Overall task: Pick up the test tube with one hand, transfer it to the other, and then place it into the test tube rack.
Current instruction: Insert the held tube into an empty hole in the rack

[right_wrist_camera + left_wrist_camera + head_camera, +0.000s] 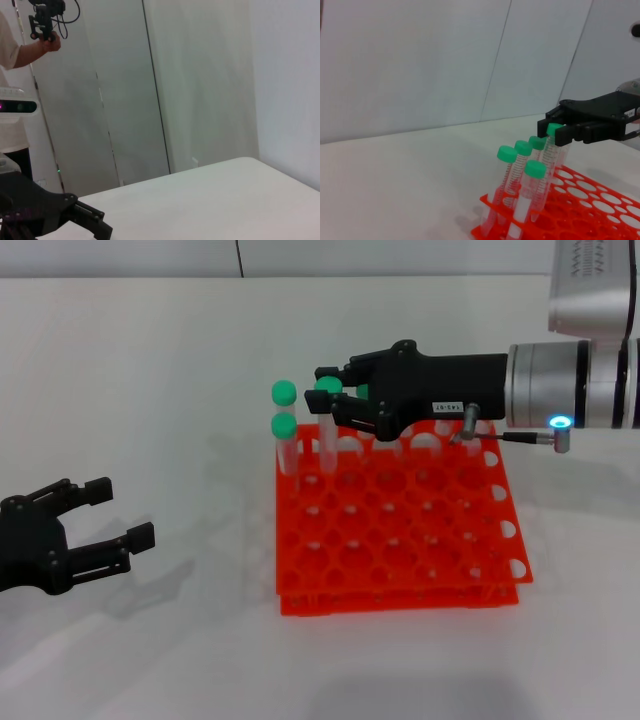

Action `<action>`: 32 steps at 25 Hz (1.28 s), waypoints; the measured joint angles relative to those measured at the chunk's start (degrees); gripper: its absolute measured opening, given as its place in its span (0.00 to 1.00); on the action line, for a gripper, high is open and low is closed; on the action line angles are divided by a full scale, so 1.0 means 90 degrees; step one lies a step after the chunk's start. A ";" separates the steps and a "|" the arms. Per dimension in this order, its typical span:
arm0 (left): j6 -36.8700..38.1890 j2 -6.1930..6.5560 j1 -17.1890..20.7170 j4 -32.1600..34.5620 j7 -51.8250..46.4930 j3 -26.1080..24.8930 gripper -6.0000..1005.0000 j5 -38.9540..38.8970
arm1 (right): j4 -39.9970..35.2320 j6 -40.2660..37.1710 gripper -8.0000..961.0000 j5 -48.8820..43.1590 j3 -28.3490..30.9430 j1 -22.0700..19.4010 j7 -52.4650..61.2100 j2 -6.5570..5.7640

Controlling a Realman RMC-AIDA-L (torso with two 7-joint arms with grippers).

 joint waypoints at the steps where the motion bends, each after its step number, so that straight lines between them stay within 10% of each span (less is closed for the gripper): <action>1: 0.0001 0.0000 -0.0003 0.0000 0.0002 0.0000 0.88 0.0002 | 0.0003 0.0000 0.28 0.0000 -0.0005 0.0004 -0.0004 0.0000; 32: -0.0070 0.0009 -0.0174 -0.0117 0.0002 -0.0011 0.88 0.0169 | 0.0003 0.0094 0.28 0.0090 -0.0120 -0.0018 -0.0151 0.0001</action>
